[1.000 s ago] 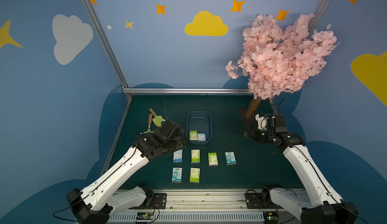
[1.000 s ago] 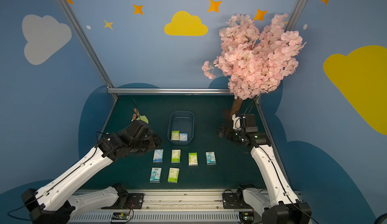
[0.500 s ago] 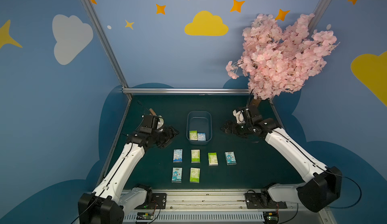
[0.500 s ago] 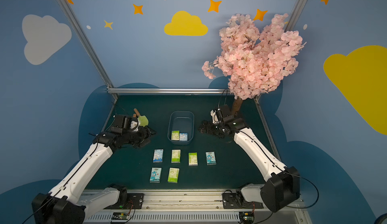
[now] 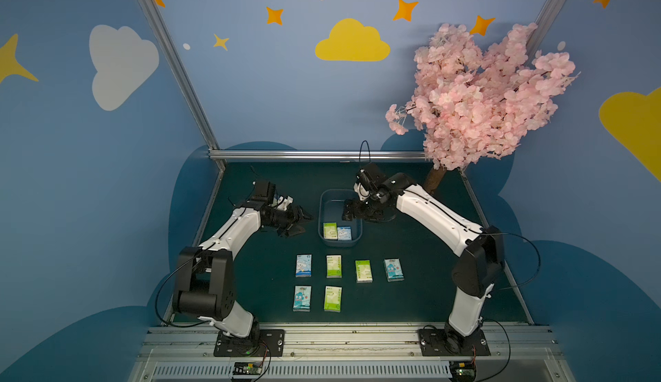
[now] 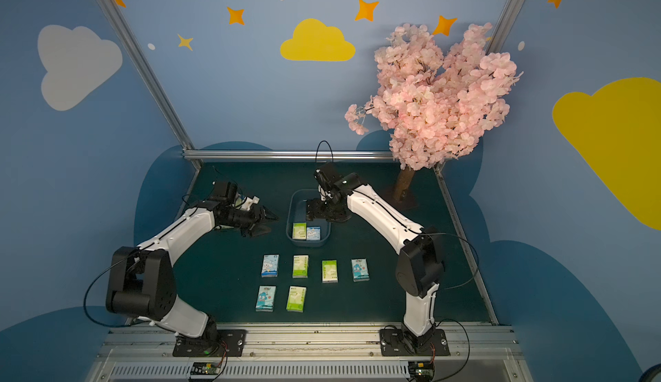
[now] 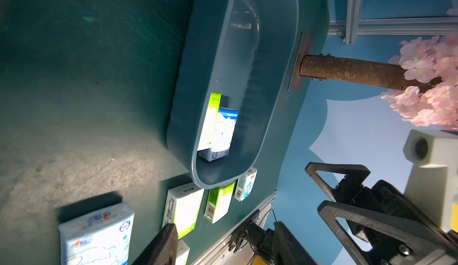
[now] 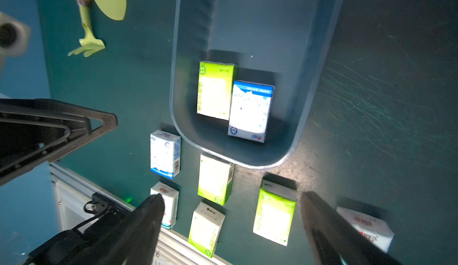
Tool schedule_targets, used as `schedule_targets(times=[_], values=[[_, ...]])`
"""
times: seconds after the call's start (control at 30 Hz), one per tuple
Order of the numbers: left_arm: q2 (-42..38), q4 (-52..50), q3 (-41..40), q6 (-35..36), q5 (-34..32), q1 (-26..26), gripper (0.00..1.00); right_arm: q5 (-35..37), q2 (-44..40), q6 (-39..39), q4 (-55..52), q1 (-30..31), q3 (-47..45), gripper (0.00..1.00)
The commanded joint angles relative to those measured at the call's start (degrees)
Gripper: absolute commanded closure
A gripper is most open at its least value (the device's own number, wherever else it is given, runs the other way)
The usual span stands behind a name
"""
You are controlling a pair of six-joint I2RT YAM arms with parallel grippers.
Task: Take the pocket tissues out of the storage box
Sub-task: Pick up the pocket tissues from the storage box.
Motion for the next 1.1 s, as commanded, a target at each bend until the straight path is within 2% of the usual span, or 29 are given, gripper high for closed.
schedule_targets(times=[0.0, 0.07, 0.23, 0.63, 1.07], values=[[3.71, -0.85, 2.27, 4.46, 3.85, -0.17, 0.4, 2.77, 7.89, -3.81, -14.9, 1.25, 10.92, 0.11], [6.08, -0.99, 3.39, 5.4, 4.38, -0.66, 0.41, 3.48, 11.91, -4.07, -17.44, 1.98, 15.37, 0.12], [10.1, -1.9, 5.17, 7.13, 4.46, -1.73, 0.42, 3.2, 16.46, -2.54, -17.22, 2.68, 18.46, 0.13], [15.76, -2.86, 7.13, 9.34, 5.31, -3.46, 0.48, 4.8, 23.96, -1.17, -17.39, 2.8, 21.19, 0.26], [18.33, -2.22, 8.01, 8.72, 4.81, -4.92, 0.59, 6.7, 29.65, -1.74, -17.88, 2.49, 22.5, 0.27]])
